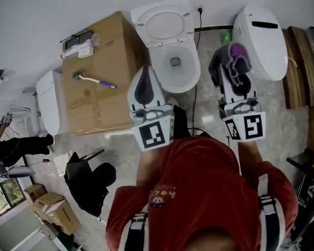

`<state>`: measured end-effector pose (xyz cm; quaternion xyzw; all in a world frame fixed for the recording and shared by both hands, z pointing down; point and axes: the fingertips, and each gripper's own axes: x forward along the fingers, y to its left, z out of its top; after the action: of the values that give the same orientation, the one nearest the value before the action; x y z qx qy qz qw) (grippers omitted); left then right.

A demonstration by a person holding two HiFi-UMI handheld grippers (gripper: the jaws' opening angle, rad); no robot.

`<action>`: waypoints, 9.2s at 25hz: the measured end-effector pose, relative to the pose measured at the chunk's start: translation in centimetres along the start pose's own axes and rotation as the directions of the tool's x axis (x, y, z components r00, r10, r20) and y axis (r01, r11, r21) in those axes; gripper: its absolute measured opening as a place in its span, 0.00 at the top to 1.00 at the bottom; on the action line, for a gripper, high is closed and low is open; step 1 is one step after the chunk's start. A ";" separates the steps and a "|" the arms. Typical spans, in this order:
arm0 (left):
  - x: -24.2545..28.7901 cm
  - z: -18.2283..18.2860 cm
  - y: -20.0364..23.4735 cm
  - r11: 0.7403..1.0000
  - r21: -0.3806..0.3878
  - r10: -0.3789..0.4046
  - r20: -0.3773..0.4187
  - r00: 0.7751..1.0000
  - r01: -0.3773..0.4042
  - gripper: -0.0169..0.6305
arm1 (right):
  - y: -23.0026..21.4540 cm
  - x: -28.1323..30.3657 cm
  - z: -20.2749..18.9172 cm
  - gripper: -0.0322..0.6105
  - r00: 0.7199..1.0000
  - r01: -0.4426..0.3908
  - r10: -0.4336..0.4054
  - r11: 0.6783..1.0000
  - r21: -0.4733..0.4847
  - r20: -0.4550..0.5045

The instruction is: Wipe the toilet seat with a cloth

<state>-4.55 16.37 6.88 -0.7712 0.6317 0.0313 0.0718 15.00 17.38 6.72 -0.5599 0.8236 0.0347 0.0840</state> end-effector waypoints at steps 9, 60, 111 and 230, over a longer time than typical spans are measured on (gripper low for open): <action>10.1 -4.6 10.2 0.996 -0.088 -0.029 0.027 0.999 0.031 0.95 | 4.9 14.8 -3.2 0.79 0.999 -0.008 0.006 0.999 -0.044 -0.054; 15.4 -54.2 4.9 0.997 -0.075 -0.016 -0.289 0.957 -0.006 0.95 | -9.6 18.4 -61.9 0.80 0.827 0.175 -0.106 0.982 0.075 -0.552; 8.6 -52.2 17.2 0.968 -0.127 0.158 -0.365 0.918 -0.218 0.95 | 15.0 37.0 -61.9 0.80 0.743 -0.416 0.280 0.905 -0.090 -0.608; 16.7 -13.7 15.5 0.997 -0.020 0.069 -0.100 0.993 -0.071 0.95 | -4.8 25.0 -13.1 0.80 0.975 0.062 -0.091 0.987 -0.145 -0.201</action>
<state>-16.97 -4.82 16.95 -0.7500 0.6608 0.0026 0.0301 9.13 -9.29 15.36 -0.5963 0.8012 0.0300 -0.0399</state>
